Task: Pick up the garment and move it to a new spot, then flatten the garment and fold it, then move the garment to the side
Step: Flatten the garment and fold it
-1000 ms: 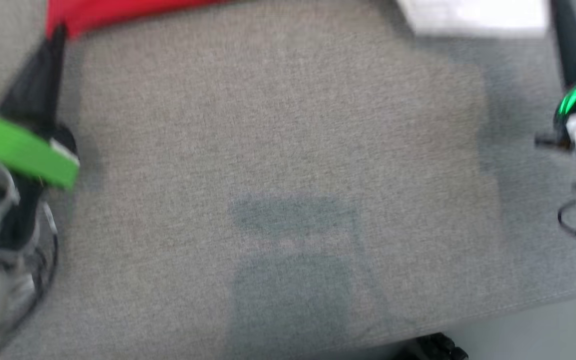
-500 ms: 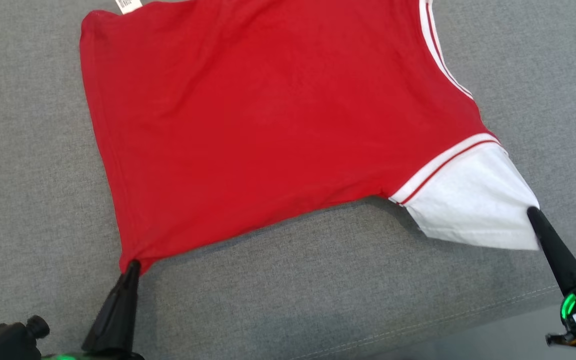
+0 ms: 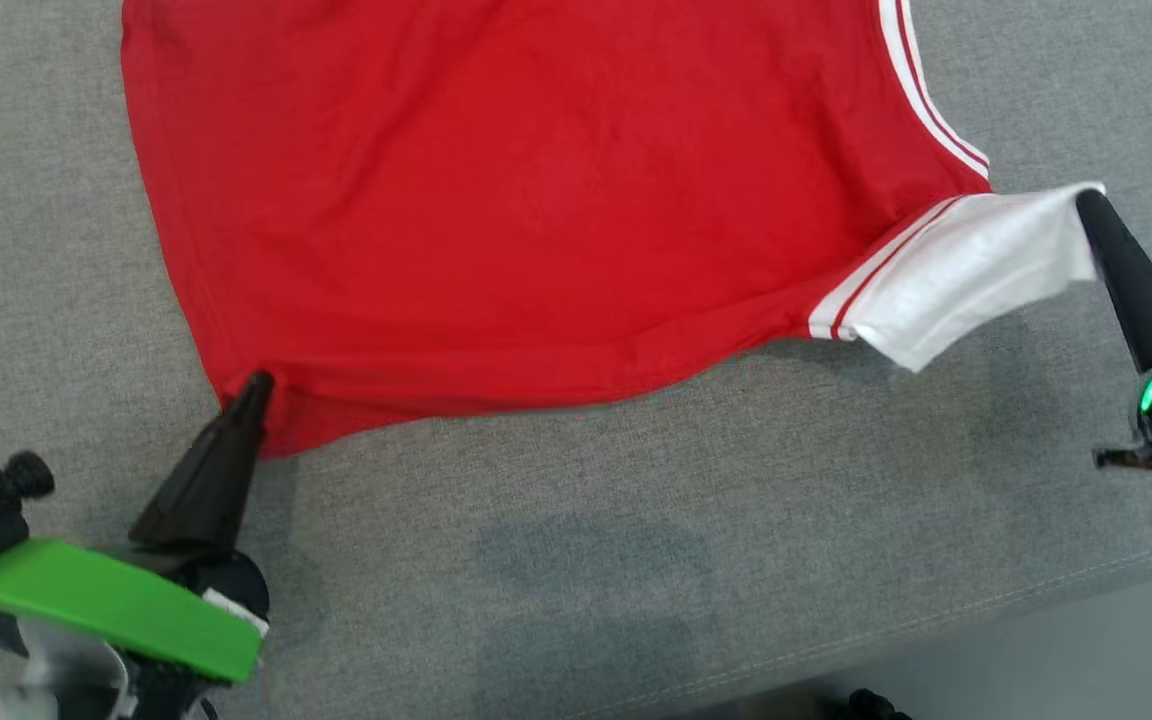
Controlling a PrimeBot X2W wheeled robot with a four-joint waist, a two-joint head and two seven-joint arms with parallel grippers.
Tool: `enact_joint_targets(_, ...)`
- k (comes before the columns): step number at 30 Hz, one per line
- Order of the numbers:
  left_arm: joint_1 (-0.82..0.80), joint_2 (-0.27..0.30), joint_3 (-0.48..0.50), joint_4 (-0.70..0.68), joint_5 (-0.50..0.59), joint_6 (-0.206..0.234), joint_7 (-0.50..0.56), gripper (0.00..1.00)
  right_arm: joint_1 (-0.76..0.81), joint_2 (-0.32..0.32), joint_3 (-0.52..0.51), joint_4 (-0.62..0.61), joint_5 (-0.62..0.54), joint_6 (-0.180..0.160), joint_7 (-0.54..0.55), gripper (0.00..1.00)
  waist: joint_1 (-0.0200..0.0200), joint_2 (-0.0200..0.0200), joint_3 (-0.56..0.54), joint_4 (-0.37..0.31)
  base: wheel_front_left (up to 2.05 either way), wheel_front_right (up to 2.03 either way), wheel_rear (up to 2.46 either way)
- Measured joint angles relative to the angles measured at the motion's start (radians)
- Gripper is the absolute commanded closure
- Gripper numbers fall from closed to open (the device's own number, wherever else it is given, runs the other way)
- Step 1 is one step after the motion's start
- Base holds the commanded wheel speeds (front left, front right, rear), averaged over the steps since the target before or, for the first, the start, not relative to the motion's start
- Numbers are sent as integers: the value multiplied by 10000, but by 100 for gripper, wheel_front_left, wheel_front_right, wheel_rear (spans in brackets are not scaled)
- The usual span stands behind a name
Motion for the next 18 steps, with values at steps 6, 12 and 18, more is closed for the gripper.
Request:
enact_joint_targets(6, -1393, 96, 176, 658, -92, 161, 598, 100, -2005, 458, 441, 2048, -105, 0, 364, 100, 0, 0, 40, 147, 0, 0, 0)
enact_joint_targets(12, -2708, -309, -199, 1847, -188, 65, 1175, 100, -3696, 825, 1064, 3774, -562, 0, 928, 100, 0, 0, 51, 416, 0, 0, 0)
enact_joint_targets(18, -3684, -673, -598, 3016, 138, 56, 1313, 100, -4853, 1057, 1425, 4849, -1187, 0, 1285, 100, 1, 0, 79, 549, 0, 0, 0)
